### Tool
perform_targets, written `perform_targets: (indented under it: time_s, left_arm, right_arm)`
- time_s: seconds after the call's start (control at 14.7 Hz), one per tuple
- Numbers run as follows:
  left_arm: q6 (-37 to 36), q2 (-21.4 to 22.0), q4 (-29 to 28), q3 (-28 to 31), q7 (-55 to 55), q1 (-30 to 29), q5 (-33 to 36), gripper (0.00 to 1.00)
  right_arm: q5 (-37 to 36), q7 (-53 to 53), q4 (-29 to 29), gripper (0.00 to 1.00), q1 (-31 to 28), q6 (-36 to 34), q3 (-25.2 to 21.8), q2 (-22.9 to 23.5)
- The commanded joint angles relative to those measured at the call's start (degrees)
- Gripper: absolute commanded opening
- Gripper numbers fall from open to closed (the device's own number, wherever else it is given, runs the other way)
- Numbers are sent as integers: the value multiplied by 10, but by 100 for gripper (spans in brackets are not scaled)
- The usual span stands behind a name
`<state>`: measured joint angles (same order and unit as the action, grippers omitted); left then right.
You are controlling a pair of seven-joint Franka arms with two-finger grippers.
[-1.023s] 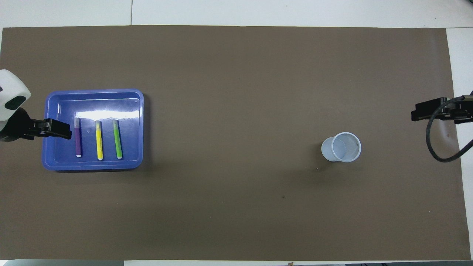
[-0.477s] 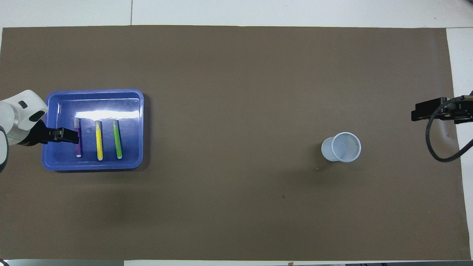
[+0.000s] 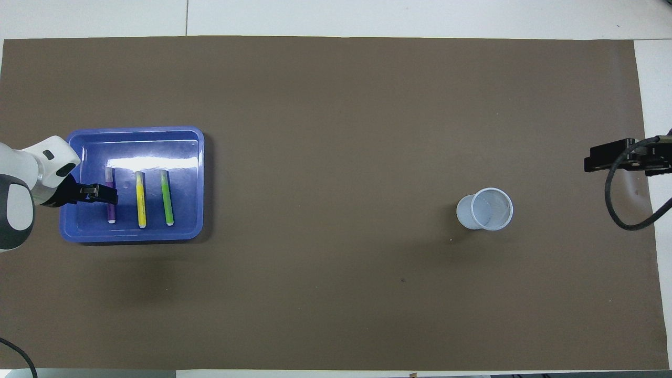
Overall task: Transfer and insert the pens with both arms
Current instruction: 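Lower the left gripper into the tray and grasp the purple pen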
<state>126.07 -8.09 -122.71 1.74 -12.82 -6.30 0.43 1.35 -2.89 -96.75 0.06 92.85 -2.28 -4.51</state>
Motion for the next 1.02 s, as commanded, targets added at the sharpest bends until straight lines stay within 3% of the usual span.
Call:
perform_targets:
  time_s: [0.0, 0.95]
  left_arm:
    - [39, -31, -9, -3, -9, -6, -4, 100]
    - [59, -62, 9, -6, -13, 6, -5, 75]
  right_arm:
    - [8, 10, 12, 100, -2, -13, 1, 6]
    - [7, 10, 20, 100, -2, -14, 2, 10]
